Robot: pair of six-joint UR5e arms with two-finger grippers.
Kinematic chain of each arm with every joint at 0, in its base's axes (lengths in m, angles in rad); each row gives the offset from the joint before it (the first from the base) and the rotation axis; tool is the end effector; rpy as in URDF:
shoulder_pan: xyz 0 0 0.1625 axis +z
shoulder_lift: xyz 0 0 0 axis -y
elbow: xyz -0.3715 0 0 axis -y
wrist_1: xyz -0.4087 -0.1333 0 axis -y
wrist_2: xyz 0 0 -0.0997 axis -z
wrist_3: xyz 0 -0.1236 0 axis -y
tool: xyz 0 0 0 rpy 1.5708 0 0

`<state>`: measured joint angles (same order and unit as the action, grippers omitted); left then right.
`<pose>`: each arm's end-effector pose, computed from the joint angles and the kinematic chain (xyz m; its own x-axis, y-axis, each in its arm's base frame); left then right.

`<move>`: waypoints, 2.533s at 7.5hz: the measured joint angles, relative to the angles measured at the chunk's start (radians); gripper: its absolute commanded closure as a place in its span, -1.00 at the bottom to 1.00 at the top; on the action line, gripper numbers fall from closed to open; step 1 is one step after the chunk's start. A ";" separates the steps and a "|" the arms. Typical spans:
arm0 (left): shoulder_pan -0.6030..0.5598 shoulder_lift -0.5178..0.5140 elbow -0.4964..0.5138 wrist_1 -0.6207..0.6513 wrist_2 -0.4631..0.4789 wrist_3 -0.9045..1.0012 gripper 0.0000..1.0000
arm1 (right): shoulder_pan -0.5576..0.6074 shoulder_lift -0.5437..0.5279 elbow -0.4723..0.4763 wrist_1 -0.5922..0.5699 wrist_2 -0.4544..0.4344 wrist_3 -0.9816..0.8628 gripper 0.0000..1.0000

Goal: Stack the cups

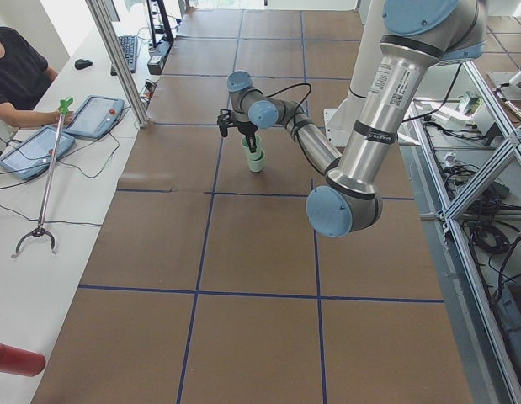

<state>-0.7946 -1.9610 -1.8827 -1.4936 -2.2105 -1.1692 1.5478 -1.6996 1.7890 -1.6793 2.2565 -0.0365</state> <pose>0.3724 -0.4643 0.2642 0.6511 -0.2156 -0.7277 0.0797 0.9729 -0.2169 0.0445 -0.4583 0.5920 0.7727 -0.0422 0.6334 0.0512 0.9987 0.0040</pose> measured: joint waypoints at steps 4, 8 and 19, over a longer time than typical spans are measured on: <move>-0.003 0.004 -0.016 -0.038 0.002 0.013 -1.00 | 0.000 0.000 0.000 0.001 0.000 0.000 -1.00; -0.170 0.109 -0.103 -0.033 0.004 0.348 -1.00 | 0.000 0.000 0.000 0.000 0.000 0.000 -1.00; -0.719 0.452 0.161 -0.082 -0.176 1.123 -1.00 | 0.000 0.000 0.000 0.000 0.000 0.000 -1.00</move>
<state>-1.5134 -1.5087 -1.7219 -1.5752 -2.3869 -0.0459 1.5478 -1.6997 1.7887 -1.6794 2.2565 -0.0362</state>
